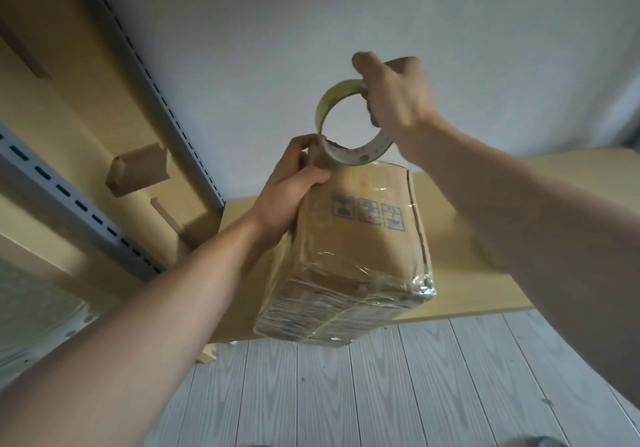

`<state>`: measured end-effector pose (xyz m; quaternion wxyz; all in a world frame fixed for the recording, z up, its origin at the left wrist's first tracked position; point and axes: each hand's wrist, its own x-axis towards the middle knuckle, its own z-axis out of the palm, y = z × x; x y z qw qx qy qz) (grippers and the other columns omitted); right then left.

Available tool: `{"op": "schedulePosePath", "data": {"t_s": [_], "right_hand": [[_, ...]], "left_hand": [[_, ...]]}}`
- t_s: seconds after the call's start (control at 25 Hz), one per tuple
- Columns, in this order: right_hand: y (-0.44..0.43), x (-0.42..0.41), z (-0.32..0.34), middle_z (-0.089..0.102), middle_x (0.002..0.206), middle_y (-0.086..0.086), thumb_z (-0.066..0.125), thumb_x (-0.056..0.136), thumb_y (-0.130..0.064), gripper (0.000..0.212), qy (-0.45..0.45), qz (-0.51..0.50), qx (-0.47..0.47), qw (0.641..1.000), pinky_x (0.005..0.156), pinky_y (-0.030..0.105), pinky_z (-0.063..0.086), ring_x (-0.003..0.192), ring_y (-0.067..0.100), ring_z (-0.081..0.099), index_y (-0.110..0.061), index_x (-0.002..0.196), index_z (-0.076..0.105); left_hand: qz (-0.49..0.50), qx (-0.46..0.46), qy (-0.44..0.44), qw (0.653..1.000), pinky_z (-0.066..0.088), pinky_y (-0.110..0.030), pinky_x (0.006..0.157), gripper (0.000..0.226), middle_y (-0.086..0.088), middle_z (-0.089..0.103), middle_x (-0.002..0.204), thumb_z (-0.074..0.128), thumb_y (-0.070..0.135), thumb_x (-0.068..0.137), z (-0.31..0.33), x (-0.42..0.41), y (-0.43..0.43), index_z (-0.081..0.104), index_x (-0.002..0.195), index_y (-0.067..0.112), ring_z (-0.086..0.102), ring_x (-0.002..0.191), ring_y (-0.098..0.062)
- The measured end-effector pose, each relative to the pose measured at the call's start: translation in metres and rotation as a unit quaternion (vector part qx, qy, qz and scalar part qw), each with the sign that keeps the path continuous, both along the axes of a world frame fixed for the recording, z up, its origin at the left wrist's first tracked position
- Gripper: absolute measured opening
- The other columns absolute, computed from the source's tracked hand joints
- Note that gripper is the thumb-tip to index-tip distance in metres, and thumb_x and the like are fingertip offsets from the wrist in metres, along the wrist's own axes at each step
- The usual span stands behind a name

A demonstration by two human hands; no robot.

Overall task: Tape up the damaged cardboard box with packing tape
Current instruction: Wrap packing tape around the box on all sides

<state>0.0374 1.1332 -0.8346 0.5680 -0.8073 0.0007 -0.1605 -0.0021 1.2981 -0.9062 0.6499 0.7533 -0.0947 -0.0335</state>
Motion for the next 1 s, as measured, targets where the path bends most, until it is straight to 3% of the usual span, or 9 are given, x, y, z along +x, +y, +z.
{"op": "schedulePosePath", "data": {"t_s": [0.16,0.24,0.32,0.4,0.56,0.64,0.76,1.0], "right_hand": [[-0.03,-0.002,0.001,0.027,0.057,0.007,0.05,0.088,-0.041,0.047,-0.056,0.008,-0.216,0.975,0.046,0.032,0.024,0.052,0.02,0.025,-0.012,0.055,0.033],[-0.049,-0.002,-0.004,0.033,0.053,0.012,0.048,0.087,-0.037,0.046,-0.083,0.001,-0.327,0.942,0.045,0.031,0.025,0.05,0.025,0.031,-0.006,0.054,0.042],[-0.061,-0.004,-0.012,0.036,0.052,0.012,0.048,0.087,-0.033,0.043,-0.088,0.025,-0.38,0.92,0.048,0.03,0.027,0.051,0.029,0.032,-0.009,0.052,0.044],[-0.066,-0.004,-0.018,0.032,0.051,0.008,0.051,0.088,-0.034,0.045,-0.081,0.038,-0.392,0.915,0.049,0.029,0.026,0.053,0.027,0.028,-0.012,0.051,0.038],[-0.064,-0.004,-0.032,0.054,0.057,0.003,0.062,0.085,-0.042,0.039,-0.028,0.018,-0.411,0.911,0.051,0.025,0.031,0.058,0.027,0.053,-0.017,0.056,0.054],[-0.059,-0.002,-0.045,0.058,0.062,0.004,0.062,0.085,-0.043,0.037,-0.008,0.002,-0.409,0.913,0.05,0.024,0.03,0.062,0.028,0.057,-0.017,0.06,0.057],[-0.05,-0.001,-0.058,0.058,0.062,0.007,0.059,0.086,-0.045,0.04,0.008,-0.009,-0.403,0.915,0.049,0.025,0.029,0.061,0.029,0.053,-0.011,0.064,0.059],[-0.033,-0.003,-0.077,0.041,0.055,0.008,0.05,0.088,-0.048,0.051,0.037,-0.012,-0.365,0.93,0.049,0.03,0.03,0.054,0.029,0.037,-0.007,0.059,0.045]], "left_hand": [[0.007,-0.085,0.012,0.996,0.052,-0.035,0.078,0.045,-0.007,0.063,0.108,0.055,0.015,0.078,-0.006,0.002,0.009,0.056,0.123,0.02,0.064,0.091,-0.023],[0.015,-0.111,0.021,0.993,0.057,-0.029,0.07,0.047,-0.008,0.061,0.11,0.052,0.011,0.078,-0.007,0.003,0.018,0.054,0.125,0.016,0.066,0.087,-0.02],[0.014,-0.12,0.028,0.992,0.058,-0.029,0.07,0.049,-0.011,0.06,0.114,0.051,0.01,0.078,-0.009,0.003,0.027,0.052,0.127,0.015,0.067,0.088,-0.02],[0.011,-0.122,0.032,0.992,0.057,-0.033,0.075,0.051,-0.014,0.057,0.121,0.051,0.009,0.079,-0.01,0.002,0.032,0.052,0.13,0.015,0.064,0.095,-0.025],[0.006,-0.112,0.025,0.993,0.057,-0.029,0.073,0.053,-0.01,0.062,0.112,0.05,0.01,0.079,-0.011,0.002,0.039,0.053,0.131,0.016,0.065,0.091,-0.022],[0.003,-0.1,0.015,0.995,0.056,-0.024,0.071,0.058,-0.007,0.062,0.108,0.048,0.01,0.078,-0.012,0.001,0.041,0.05,0.136,0.013,0.065,0.087,-0.016],[-0.003,-0.084,0.001,0.996,0.056,-0.021,0.069,0.061,-0.002,0.063,0.107,0.047,0.011,0.079,-0.013,0.0,0.045,0.046,0.14,0.01,0.067,0.083,-0.008],[0.018,-0.104,0.038,0.994,0.057,-0.027,0.075,0.051,0.006,0.07,0.109,0.049,0.016,0.084,-0.02,-0.004,0.062,0.049,0.135,0.022,0.068,0.095,-0.013]]}}
